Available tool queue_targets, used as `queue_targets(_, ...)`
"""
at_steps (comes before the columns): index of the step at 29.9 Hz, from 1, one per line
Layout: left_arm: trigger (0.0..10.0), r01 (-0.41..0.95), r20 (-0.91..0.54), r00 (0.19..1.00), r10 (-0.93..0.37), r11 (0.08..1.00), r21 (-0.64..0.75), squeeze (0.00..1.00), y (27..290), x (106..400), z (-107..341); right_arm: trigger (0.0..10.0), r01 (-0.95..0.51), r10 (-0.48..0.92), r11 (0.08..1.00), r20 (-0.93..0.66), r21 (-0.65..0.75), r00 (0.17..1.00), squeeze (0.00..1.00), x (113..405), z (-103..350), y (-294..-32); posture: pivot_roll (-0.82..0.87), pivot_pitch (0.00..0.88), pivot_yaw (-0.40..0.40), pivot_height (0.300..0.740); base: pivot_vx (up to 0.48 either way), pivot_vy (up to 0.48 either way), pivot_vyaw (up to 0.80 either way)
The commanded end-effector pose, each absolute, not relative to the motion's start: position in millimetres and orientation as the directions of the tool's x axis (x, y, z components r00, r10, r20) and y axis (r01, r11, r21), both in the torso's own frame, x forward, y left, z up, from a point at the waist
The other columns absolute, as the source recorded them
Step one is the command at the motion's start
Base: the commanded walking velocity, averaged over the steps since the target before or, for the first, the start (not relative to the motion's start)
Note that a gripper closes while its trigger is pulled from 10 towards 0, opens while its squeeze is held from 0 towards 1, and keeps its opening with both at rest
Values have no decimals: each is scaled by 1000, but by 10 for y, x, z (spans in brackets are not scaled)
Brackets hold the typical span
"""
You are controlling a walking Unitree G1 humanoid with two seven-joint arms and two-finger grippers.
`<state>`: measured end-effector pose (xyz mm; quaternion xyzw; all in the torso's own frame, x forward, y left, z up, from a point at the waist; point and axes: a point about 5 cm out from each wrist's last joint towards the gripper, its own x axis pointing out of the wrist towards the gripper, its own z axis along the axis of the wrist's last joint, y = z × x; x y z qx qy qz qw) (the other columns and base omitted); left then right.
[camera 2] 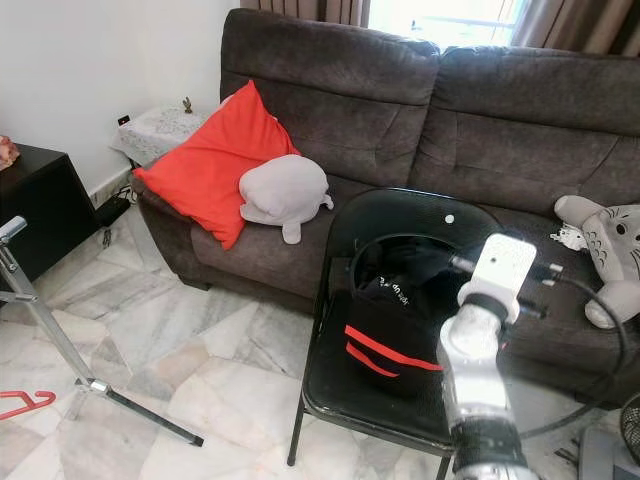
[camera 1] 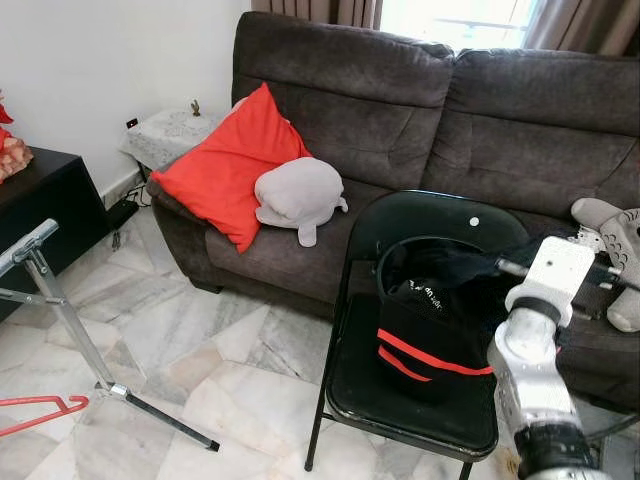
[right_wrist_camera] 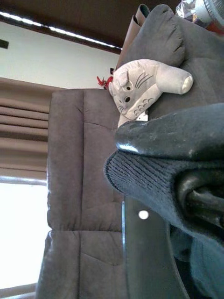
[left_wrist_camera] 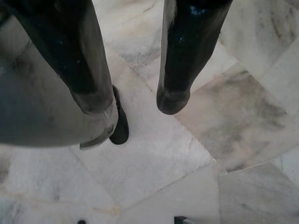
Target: Hang hanger
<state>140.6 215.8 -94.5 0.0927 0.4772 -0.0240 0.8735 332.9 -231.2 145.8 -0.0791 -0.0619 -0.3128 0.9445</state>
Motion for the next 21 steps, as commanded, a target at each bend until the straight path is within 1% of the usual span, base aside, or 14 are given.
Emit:
queue_targets(1,10000,125,-851,521,59,982,144,0,2185,1325,-971,10000,579,-560,809,164,-101,812,0,3318,1470,-2247,63,0,-4,740,0,0,800)
queue_targets(3,10000,118,-851,521,61,983,143,0,2189,1323,-971,10000,577,-559,810,160,-108,814,0,3260,1451,-2242,63,0,-4,740,0,0,800)
queue_targets(7,10000,84,-853,518,72,987,134,0,2193,1310,-976,10000,579,-556,805,178,-130,812,0,3235,1489,-2252,63,0,-4,740,0,0,800)
queue_targets(15,10000,45,-854,513,88,991,130,0,2198,1295,-982,10000,569,-531,810,236,-143,814,0,3321,1697,-2232,56,0,-5,740,0,0,800)
queue_targets(20,10000,15,-857,506,100,992,125,0,2198,1279,-990,10000,559,-469,797,348,-228,812,0,3373,1909,-2143,51,0,-4,740,0,0,800)
queue_targets(21,10000,15,-857,506,100,992,125,0,2198,1279,-990,10000,559,-469,797,348,-228,812,0,3373,1909,-2143,51,0,-4,740,0,0,800)
